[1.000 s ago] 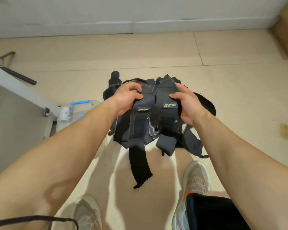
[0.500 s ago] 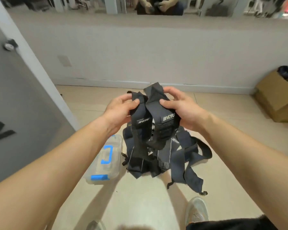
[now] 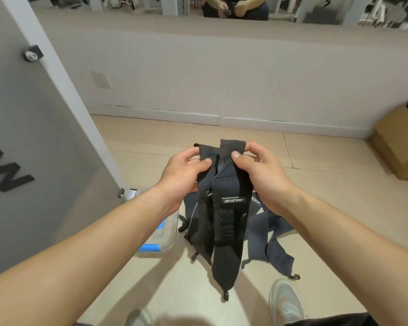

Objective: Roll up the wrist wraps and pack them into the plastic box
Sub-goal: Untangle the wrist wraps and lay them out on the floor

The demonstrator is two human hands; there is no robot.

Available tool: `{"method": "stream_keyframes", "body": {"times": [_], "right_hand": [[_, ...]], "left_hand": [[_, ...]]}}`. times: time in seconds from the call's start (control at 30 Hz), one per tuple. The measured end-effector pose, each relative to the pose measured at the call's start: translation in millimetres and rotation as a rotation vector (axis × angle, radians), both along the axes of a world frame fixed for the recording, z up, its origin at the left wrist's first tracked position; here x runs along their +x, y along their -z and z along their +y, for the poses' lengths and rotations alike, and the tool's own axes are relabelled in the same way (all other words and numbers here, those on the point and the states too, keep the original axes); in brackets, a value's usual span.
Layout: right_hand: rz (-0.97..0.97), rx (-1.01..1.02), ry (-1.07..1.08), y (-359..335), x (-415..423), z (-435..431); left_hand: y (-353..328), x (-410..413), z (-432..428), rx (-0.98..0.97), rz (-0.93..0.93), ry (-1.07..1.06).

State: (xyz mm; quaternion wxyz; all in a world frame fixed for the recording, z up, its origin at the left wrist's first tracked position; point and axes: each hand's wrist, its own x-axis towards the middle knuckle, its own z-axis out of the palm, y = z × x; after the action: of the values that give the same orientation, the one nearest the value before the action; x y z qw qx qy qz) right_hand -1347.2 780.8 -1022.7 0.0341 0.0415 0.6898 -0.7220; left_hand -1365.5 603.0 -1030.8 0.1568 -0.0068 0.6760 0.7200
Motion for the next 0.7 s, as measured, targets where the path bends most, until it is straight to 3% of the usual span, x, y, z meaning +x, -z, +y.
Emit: {"method": "stream_keyframes", "body": {"times": [0.13, 0.53, 0.7], "right_hand": [[0.06, 0.016, -0.042, -4, -3, 0], [0.152, 0.229, 0.165, -2, -15, -6], [0.081, 0.07, 0.141, -7, -12, -6]], "left_hand": [[2, 0, 6, 0.028, 0.008, 0.004], [-1, -1, 15, 0.121, 0.014, 0.07], [-2, -1, 14, 0.109, 0.022, 0.045]]}}
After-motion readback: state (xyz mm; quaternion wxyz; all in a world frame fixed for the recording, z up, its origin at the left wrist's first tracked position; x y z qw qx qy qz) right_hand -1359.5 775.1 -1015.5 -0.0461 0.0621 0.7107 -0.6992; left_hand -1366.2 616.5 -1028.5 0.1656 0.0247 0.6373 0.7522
